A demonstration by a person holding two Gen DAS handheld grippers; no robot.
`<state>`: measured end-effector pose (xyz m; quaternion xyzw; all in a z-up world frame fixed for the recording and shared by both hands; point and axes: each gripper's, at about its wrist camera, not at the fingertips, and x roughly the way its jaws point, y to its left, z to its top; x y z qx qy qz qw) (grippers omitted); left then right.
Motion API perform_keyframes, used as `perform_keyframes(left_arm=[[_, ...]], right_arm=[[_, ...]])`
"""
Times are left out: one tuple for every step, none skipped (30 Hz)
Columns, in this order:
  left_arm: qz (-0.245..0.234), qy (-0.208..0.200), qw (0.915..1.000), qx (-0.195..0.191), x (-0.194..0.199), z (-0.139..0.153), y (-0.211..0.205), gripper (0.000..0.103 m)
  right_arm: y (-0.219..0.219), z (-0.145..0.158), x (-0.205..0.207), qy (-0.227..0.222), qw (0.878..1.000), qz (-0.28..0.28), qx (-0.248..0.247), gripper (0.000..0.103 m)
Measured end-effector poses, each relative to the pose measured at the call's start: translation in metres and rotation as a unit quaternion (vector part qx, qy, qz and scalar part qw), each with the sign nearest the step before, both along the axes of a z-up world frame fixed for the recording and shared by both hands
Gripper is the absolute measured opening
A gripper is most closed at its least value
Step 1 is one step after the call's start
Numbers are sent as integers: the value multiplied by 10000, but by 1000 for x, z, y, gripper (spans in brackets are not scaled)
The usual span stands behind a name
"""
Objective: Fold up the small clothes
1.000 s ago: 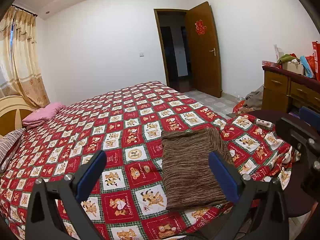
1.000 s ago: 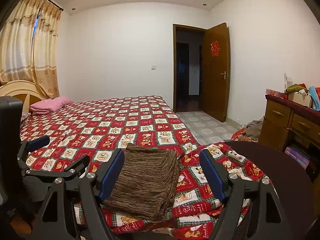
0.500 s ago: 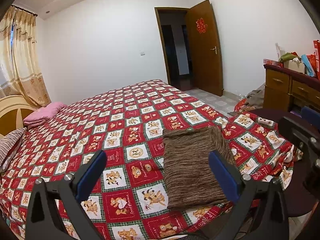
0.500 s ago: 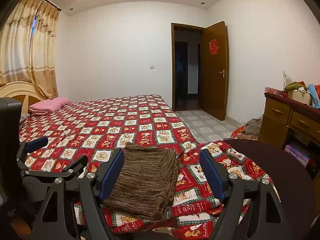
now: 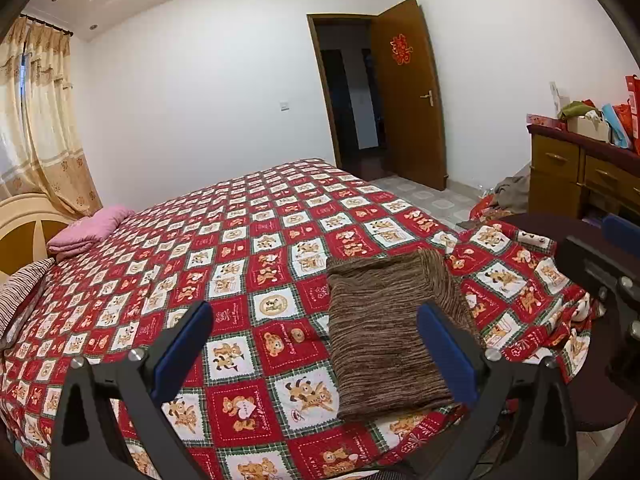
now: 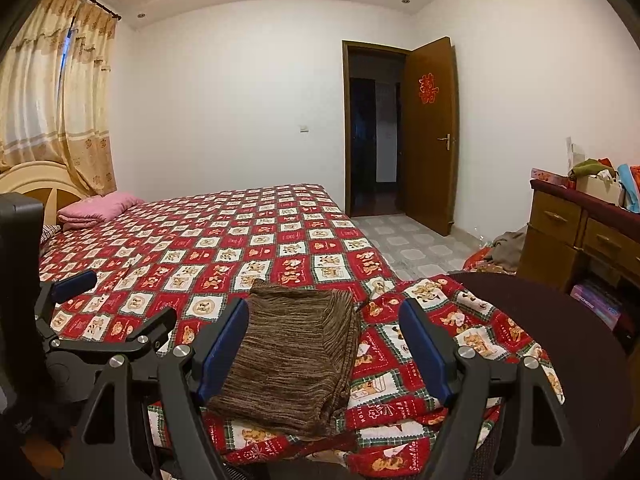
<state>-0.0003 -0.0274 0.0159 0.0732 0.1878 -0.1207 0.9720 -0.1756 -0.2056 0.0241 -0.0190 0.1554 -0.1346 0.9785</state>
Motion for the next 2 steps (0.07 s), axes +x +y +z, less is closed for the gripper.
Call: perform_keyframes(left_arm=[[3, 10, 10000, -3, 0, 0, -1, 103], [2, 38, 10000, -9, 1, 0, 0, 103]], right_arm=[[0, 0, 0, 1, 10000, -7, -7, 78], [0, -1, 1, 5, 10000, -18, -14, 78]])
